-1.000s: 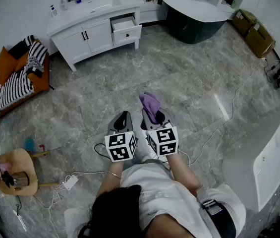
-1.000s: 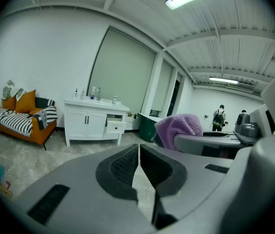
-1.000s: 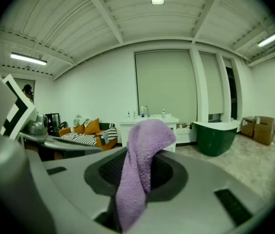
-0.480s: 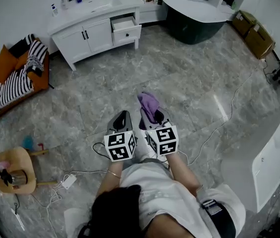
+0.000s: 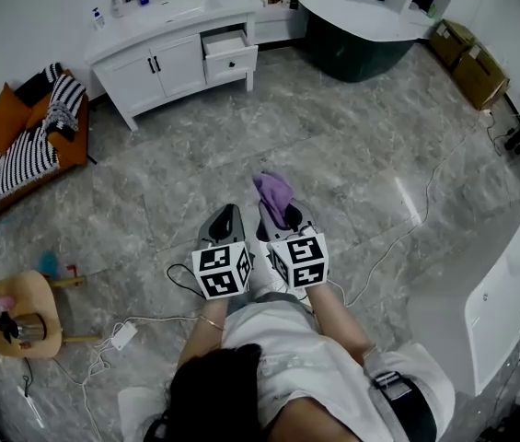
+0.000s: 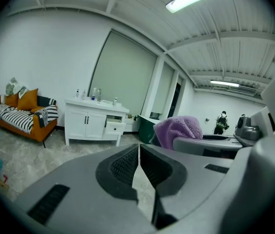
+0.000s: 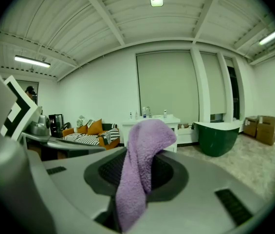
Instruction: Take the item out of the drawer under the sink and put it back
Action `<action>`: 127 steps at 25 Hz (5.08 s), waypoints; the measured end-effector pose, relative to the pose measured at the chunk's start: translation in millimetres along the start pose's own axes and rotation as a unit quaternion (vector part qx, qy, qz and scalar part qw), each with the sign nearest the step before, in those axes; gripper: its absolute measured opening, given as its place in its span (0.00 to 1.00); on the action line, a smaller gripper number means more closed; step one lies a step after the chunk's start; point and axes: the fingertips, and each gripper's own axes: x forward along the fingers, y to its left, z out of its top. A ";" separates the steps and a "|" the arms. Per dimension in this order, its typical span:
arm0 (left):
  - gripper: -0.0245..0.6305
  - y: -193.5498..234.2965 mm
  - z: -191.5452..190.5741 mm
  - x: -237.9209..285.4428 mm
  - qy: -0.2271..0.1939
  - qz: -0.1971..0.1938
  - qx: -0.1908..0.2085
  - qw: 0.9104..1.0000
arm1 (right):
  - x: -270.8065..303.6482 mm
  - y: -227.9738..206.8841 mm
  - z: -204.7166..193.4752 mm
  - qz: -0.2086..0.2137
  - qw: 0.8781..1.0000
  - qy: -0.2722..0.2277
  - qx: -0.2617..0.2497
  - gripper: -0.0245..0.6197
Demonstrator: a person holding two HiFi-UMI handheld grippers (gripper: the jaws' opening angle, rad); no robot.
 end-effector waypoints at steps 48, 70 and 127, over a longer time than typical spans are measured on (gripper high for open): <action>0.06 137.6 134.3 216.6 0.007 -0.051 0.041 0.998 | 262.6 -53.8 89.7 -0.051 0.998 0.011 0.020 0.21; 0.06 180.1 158.9 264.3 0.008 -0.037 0.036 0.999 | 328.6 -59.6 110.2 -0.036 0.999 0.005 0.023 0.21; 0.06 140.5 234.9 521.0 0.018 0.031 0.011 0.999 | 506.4 -264.6 165.7 0.054 0.998 0.025 0.005 0.21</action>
